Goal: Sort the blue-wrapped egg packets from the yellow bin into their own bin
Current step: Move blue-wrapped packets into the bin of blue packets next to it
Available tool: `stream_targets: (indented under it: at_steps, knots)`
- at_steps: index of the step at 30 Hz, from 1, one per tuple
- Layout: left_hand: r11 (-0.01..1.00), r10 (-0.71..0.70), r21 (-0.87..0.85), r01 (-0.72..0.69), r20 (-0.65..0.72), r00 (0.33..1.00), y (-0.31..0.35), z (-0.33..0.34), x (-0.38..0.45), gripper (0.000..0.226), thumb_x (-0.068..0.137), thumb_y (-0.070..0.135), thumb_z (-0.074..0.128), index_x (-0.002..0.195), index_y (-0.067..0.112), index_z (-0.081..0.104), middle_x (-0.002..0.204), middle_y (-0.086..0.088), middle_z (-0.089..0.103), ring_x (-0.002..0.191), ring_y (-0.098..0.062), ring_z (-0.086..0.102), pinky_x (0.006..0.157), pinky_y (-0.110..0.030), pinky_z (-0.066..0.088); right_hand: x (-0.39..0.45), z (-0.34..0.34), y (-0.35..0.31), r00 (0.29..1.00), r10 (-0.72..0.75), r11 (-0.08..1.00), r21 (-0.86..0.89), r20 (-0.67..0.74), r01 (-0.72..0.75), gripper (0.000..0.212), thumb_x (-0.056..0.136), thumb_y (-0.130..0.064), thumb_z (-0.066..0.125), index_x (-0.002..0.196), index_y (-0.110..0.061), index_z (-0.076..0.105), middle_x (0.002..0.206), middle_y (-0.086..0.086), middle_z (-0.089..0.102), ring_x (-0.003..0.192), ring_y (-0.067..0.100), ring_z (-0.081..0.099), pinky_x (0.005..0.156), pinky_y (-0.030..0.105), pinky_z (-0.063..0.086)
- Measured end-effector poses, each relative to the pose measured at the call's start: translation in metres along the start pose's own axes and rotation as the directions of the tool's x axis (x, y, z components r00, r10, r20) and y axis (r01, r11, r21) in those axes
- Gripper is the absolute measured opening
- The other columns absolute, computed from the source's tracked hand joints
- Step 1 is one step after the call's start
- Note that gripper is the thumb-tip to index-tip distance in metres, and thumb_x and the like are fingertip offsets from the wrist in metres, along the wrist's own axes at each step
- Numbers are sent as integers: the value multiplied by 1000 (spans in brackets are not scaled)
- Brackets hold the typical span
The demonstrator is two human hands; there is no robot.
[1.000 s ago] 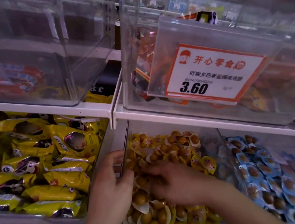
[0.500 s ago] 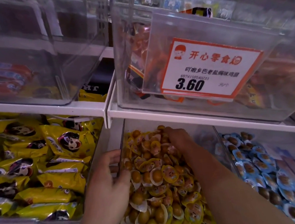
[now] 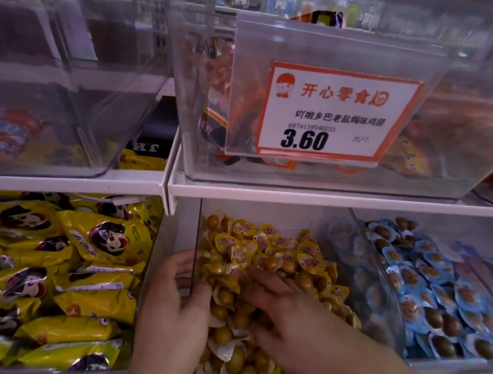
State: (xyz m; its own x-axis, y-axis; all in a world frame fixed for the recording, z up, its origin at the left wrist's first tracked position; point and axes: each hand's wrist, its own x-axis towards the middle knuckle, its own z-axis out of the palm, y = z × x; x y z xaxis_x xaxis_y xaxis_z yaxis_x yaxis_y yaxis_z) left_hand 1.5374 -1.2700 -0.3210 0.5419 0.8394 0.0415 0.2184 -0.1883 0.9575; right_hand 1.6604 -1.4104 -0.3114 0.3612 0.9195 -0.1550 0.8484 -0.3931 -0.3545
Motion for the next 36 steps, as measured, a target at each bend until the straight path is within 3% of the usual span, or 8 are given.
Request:
stream_targets:
  at_steps: [6,11,15,19,22,26,30,36]
  knots:
    - [1000,7,-23,-7,0,1000,0,1,-1,43,83,18,65,98,57,57,99,22,69,91,1,65,78,-26,50,-3,1,-1,998,-57,998,-26,38,58,68,81,-65,44,146,-47,33,150,-19,31,146,9,18,123,36,11]
    - [999,4,-34,-4,-1,1000,0,0,-1,43,86,14,64,95,55,58,98,22,68,90,0,65,79,-27,51,43,16,15,996,-58,976,-215,-72,42,58,83,-66,46,135,-39,45,136,-3,38,139,25,29,114,50,32]
    - [1000,0,-18,1,13,1000,-2,-1,-2,40,85,11,64,97,48,58,103,18,67,95,0,63,87,-33,50,87,-6,46,991,13,909,-412,-132,-67,60,87,-59,47,140,-30,47,148,6,39,142,32,29,112,53,30]
    - [1000,3,-26,-2,38,999,0,-3,-2,37,86,17,65,95,52,55,103,20,65,98,1,61,83,-26,47,86,-41,65,974,184,960,-187,-133,-207,50,94,-52,52,141,-34,51,152,6,43,144,26,32,114,47,33]
    - [1000,5,-15,-5,31,1000,0,-2,0,35,85,22,65,92,55,54,99,24,64,93,13,57,75,-16,42,59,-42,40,972,85,995,-29,-220,-93,56,89,-52,57,142,-35,49,148,1,48,137,22,43,111,38,39]
    - [999,15,-46,-14,22,1000,-4,-1,1,30,87,19,64,98,47,58,100,21,66,91,11,60,75,-18,44,30,8,-23,977,-144,982,146,157,122,73,79,-72,54,143,-40,39,151,-6,35,143,16,27,115,36,29]
    - [999,13,-51,-12,21,1000,-3,-1,2,31,88,10,64,104,36,60,101,15,68,94,-1,63,81,-23,47,39,24,-27,990,-61,979,-188,126,84,91,77,-71,63,150,-26,32,149,1,28,145,30,13,120,56,12]
    - [999,23,-40,-22,45,999,-6,-3,4,30,89,10,64,109,33,60,102,15,67,86,11,61,70,-1,41,55,16,3,994,-108,951,-293,-28,95,84,62,-62,72,135,-26,50,130,2,52,127,26,41,101,48,42]
